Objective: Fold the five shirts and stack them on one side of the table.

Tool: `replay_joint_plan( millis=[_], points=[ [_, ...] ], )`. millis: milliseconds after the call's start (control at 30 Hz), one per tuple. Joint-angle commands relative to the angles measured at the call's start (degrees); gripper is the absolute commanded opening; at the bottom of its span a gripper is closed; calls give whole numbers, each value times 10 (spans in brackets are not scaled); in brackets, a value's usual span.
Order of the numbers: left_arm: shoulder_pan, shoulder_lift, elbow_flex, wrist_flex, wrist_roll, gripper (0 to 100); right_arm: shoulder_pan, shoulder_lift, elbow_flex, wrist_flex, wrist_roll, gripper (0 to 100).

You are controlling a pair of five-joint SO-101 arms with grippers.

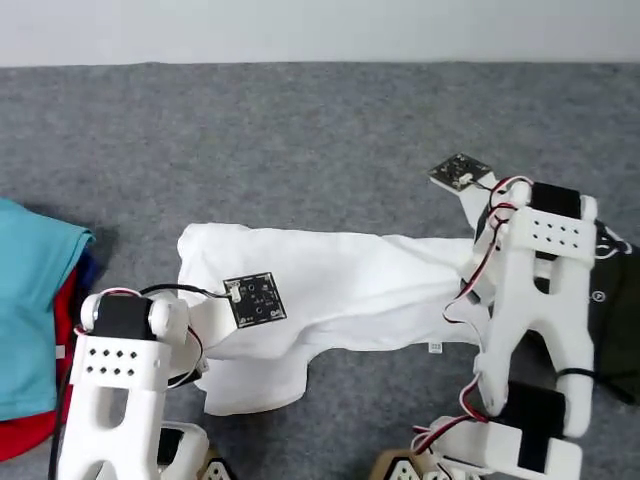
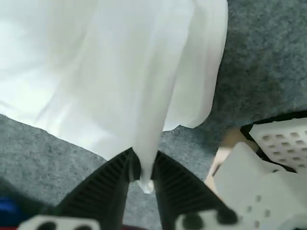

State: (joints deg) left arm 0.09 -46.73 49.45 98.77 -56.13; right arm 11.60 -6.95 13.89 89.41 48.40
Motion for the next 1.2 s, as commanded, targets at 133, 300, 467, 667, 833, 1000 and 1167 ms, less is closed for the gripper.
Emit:
replay_joint_plan(
  millis=[133, 300, 467, 667, 833, 1000, 1167],
  points=[
    [1, -11, -7, 20, -33, 23, 29, -34, -5, 45, 39, 10],
    [43, -12, -3, 20, -32, 8, 28, -34, -5, 54, 39, 10],
    [91, -63, -1, 20, -25, 6, 26, -33, -5, 49, 40, 10],
    [84, -90, -5, 18, 25, 115, 26, -30, -5, 50, 40, 39],
    [62, -90, -7, 16, 30, 136, 29, -34, -6, 54, 38, 206],
    [46, -94, -9, 12, 31, 134, 26, -34, -9, 54, 39, 237],
    [-6, -91, -36, -14, 32, 133, 25, -34, -79, 102, 39, 235]
  ],
)
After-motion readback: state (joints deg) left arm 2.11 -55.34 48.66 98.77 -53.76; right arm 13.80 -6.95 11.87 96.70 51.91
